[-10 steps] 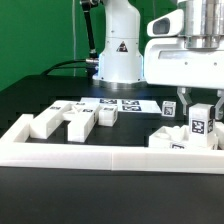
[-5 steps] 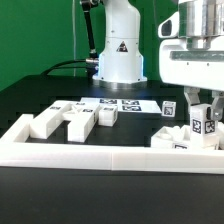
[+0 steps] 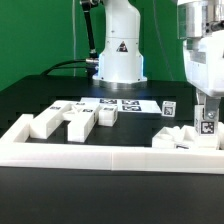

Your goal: Assemble chair

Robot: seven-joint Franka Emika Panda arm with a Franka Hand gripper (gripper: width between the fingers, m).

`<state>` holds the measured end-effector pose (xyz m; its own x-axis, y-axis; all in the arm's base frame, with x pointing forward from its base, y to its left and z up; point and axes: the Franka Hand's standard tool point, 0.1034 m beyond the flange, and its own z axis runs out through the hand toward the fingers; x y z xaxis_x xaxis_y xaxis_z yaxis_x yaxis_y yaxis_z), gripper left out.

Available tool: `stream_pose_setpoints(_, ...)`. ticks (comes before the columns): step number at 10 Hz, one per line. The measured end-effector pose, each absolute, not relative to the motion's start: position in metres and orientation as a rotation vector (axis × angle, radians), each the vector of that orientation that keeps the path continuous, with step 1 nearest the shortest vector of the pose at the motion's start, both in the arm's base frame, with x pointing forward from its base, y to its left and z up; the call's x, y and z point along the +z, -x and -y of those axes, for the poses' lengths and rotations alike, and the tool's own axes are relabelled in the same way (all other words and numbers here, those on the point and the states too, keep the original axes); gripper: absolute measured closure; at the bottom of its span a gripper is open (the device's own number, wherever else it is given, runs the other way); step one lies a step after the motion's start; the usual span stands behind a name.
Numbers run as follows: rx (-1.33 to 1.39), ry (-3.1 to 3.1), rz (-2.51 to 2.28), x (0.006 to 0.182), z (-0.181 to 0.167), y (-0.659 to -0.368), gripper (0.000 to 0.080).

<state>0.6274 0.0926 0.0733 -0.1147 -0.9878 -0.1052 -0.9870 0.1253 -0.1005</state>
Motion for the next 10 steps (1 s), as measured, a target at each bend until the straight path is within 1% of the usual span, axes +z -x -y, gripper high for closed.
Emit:
stream_pose_setpoints(3,0.018,1.792,-2.392,0.0734,-0.0951,-0.6274,0.0509)
stream_pose_setpoints(4,0.020,1.779,-2.402,0.0734,-0.0958,-0.6273,0.0424)
stream_pose_setpoints(5,0.017,1.813,-2.376,0.0733,-0.0957,-0.6273,0.0424)
stream_pose_setpoints(6,0.011,1.865,-2.334,0.0736,-0.0957,-0.6274,0.0285)
stream_pose_setpoints(7,0.004,1.916,-2.291,0.0742,-0.0956,-0.6278,0.0194)
stream_pose_setpoints(8,-0.005,2.003,-2.218,0.0741,-0.0966,-0.6276,0.0194)
stream_pose_setpoints(9,-0.018,2.145,-2.081,0.0740,-0.0996,-0.6270,0.0159)
stream_pose_setpoints(10,-0.030,2.260,-1.955,0.0744,-0.1007,-0.6271,0.0152)
